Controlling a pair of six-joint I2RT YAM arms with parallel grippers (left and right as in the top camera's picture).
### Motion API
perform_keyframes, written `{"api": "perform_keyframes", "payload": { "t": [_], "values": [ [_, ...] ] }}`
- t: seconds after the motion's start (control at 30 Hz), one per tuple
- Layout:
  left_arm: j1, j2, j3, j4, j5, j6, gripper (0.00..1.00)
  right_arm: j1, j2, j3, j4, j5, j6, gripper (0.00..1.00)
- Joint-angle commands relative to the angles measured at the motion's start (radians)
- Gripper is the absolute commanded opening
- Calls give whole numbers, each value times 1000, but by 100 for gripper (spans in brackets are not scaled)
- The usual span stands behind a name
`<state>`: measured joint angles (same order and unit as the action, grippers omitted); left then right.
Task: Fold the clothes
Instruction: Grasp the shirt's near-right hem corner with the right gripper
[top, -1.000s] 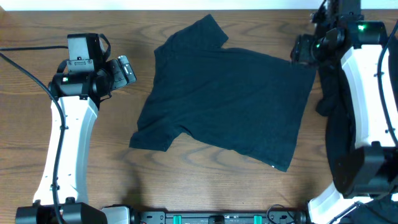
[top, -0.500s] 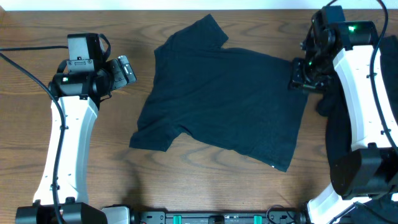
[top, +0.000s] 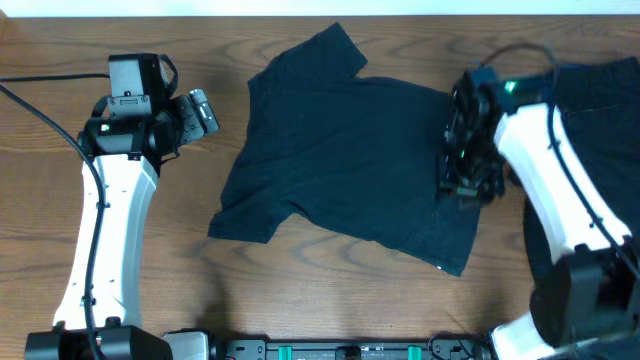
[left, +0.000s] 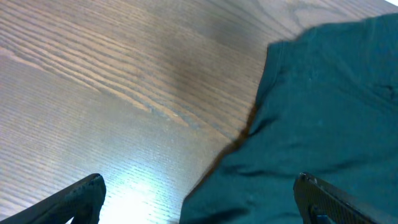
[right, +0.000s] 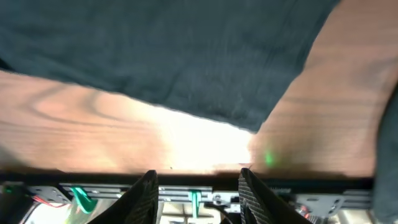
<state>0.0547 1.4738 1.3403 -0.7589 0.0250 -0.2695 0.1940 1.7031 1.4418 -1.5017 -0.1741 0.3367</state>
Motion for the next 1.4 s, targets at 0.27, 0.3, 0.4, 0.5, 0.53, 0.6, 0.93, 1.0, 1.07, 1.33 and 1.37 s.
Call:
{"api": "perform_keyframes", "payload": {
  "t": [0.27, 0.3, 0.4, 0.5, 0.53, 0.6, 0.93, 1.0, 1.07, 1.33, 1.37],
  "values": [
    [-2, 9, 5, -3, -8, -6, 98, 2, -285, -480, 219, -88, 194, 44],
    [-2, 9, 5, -3, -8, -6, 98, 2, -285, -507, 236, -88, 212, 45],
    [-2, 9, 5, -3, -8, -6, 98, 2, -285, -588, 312, -88, 270, 45],
    [-2, 9, 5, -3, -8, -6, 98, -2, -285, -639, 383, -82, 315, 53],
    [-2, 9, 5, -3, -8, -6, 98, -4, -285, -649, 397, -76, 330, 58],
    [-2, 9, 5, -3, -8, -6, 98, -13, -285, -670, 418, -59, 359, 62],
    [-2, 9, 5, -3, -8, -6, 98, -74, -285, -782, 575, -63, 441, 59],
    [-2, 9, 5, -3, -8, -6, 98, -89, -285, -792, 599, -61, 439, 57],
    [-2, 9, 5, -3, -8, -6, 98, -102, -285, -791, 619, -69, 404, 56],
    [-2, 9, 5, -3, -8, -6, 98, -135, -285, -788, 600, -68, 380, 58],
    [-2, 9, 5, -3, -8, -6, 98, -135, -285, -790, 600, -68, 380, 58]
  ]
}}
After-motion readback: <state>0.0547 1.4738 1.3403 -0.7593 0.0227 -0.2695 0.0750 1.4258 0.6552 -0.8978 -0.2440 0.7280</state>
